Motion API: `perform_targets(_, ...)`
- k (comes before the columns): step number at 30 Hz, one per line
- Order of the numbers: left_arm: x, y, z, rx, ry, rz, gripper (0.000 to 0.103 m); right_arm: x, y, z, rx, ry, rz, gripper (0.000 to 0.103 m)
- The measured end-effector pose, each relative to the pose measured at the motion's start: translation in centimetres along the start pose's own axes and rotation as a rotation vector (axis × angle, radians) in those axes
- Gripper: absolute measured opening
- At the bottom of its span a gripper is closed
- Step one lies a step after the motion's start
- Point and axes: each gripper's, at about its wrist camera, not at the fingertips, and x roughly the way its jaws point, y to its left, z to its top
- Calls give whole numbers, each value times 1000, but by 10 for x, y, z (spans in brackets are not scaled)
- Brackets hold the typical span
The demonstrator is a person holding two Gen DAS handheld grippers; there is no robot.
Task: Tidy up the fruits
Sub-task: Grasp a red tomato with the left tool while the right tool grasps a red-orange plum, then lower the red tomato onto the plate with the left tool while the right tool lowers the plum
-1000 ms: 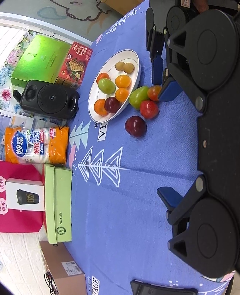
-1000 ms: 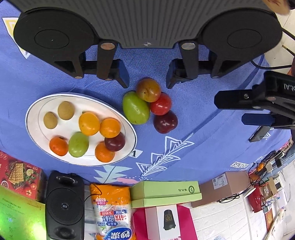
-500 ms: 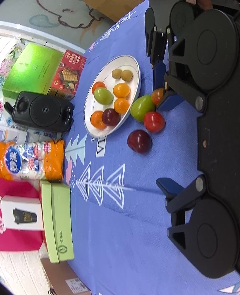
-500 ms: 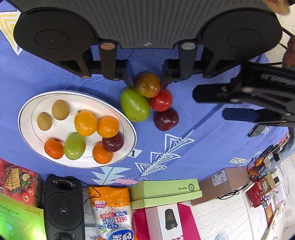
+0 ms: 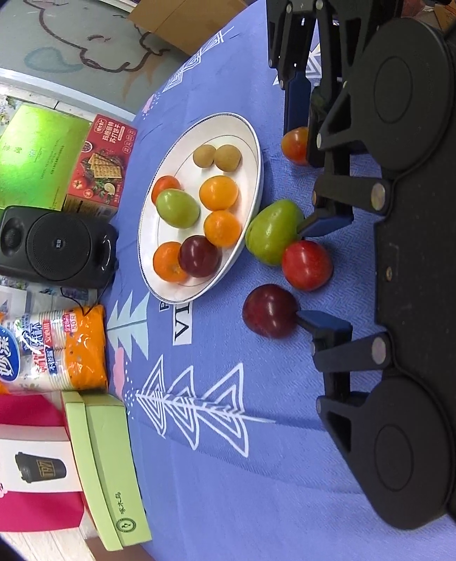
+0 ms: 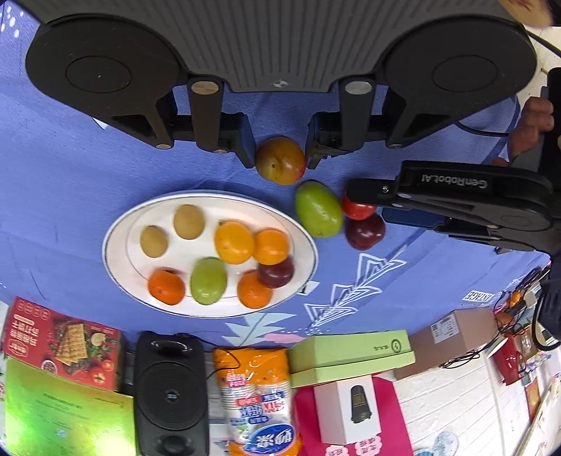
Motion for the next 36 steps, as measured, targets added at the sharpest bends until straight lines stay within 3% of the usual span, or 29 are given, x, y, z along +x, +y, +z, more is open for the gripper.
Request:
perform_targets(14,2,-5,-1,14,6,3,103,-6,-3,-2,11,-17,-1,54)
perform_targets(21,-16,-12,2,10,-22,2,103,-16,-7,-4,21,-42,-14,54)
perform_targets(28,-30,-31,26,37,-89,-64,103,-26,-22,6,25,-96,-53,54)
perform_targets(36,-6,-43,61,62,-102,-91,103,-23,-47,29,20,-155,-104,54)
